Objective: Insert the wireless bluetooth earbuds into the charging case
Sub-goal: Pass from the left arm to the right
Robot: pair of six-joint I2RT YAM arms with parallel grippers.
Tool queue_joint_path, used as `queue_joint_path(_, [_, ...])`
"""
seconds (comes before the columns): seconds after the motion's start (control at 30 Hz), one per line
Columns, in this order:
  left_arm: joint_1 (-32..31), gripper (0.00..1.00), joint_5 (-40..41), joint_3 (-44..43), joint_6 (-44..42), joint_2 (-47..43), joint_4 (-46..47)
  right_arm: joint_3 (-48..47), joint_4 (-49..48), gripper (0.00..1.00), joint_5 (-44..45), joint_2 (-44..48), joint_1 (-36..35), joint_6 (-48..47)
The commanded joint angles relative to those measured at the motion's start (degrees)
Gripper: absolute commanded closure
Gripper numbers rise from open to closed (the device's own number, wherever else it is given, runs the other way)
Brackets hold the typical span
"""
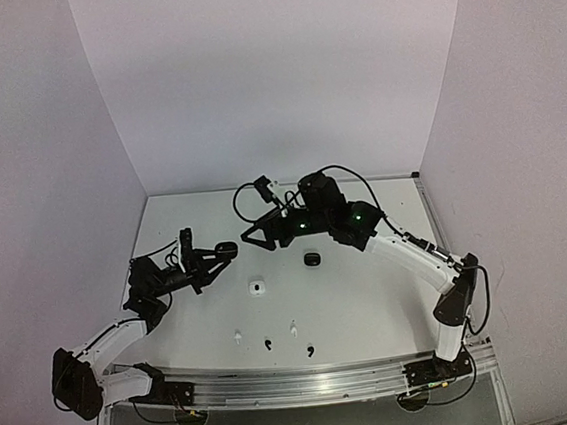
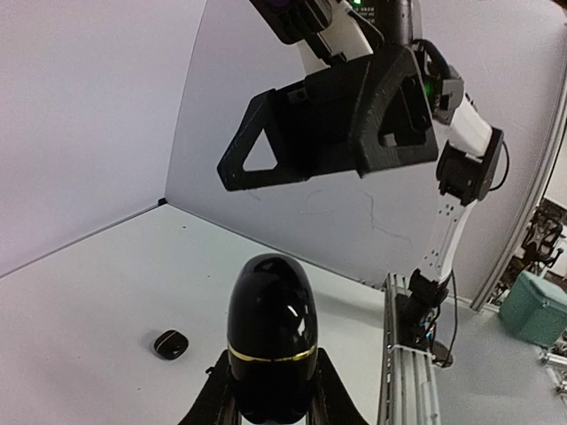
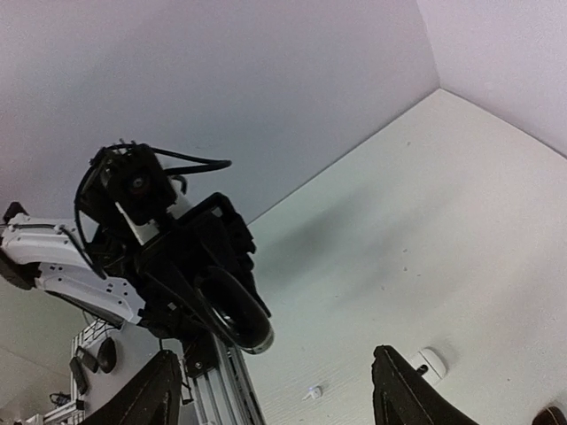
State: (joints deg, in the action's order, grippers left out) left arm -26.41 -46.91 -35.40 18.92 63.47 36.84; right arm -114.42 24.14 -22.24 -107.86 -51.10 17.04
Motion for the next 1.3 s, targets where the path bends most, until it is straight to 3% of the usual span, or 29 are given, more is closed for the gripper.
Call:
queue_joint_path(0.0, [0.2,1.0,-3.1,-3.9,7.0,0.73,5.76,-5.19,-0.91,0.39,-12.46,-3.86,-0.85,-0.28])
queue_joint_path(0.43, [0.22,1.0,-5.64,-5.65,8.45,1.5,7.0,-4.4,-6.86,0.54,-16.53,-6.23,-0.83,3.53])
queue_joint_path(0.73, [0.22,1.0,-5.89,-6.17,9.03,2.07,7.59,-3.92,-7.05,0.55,-16.1,-6.67,-0.84,3.18])
queue_joint_path(1.03, [0.24,1.0,-6.43,-6.3,8.88,2.53,8.06,-6.72,-7.74,0.88,-19.96,-9.78,-0.83,4.83])
queue_joint_path(1.27, [0.22,1.0,-5.85,-6.06,9.55,2.58,8.23,-6.74,-8.47,1.0,-22.79,-10.37,-0.84,5.28])
